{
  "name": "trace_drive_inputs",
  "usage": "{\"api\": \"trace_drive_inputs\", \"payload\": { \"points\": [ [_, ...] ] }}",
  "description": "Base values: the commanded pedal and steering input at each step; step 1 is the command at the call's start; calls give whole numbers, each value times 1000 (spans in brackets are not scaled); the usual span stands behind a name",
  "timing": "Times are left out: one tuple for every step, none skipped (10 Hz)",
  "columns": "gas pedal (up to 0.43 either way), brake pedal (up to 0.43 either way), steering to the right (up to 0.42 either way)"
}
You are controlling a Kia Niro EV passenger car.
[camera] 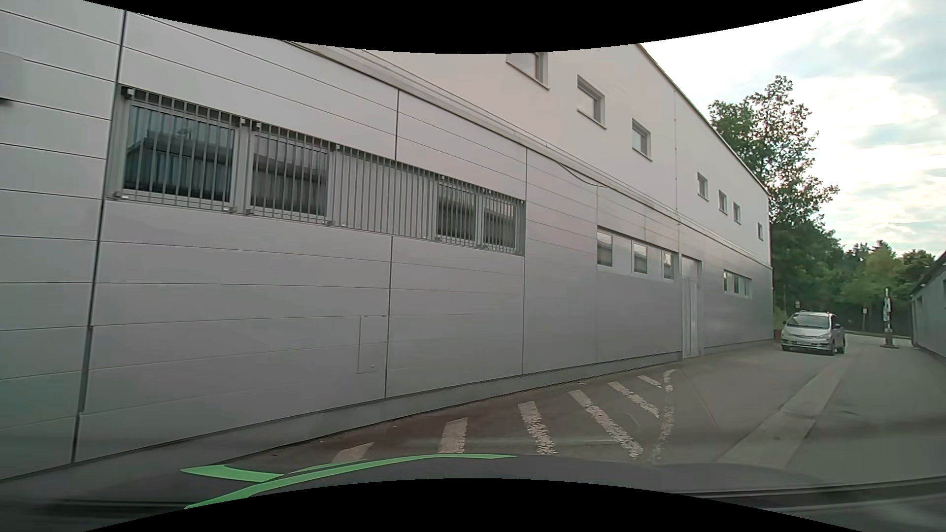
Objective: Follow the waypoints while adhering to traffic rules and regulations
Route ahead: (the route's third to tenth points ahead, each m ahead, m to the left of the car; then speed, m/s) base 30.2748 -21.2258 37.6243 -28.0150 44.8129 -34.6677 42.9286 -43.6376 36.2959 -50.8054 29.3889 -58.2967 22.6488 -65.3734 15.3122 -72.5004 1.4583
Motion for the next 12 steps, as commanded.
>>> {"api": "trace_drive_inputs", "payload": {
  "points": [
    [20, 0, 736],
    [39, 0, 754],
    [39, 0, 766],
    [39, 0, 771],
    [39, 0, 775],
    [39, 0, 781],
    [39, 0, 784],
    [39, 0, 784],
    [39, 0, 784],
    [39, 0, 781],
    [39, 0, 779],
    [39, 0, 771]
  ]
}}
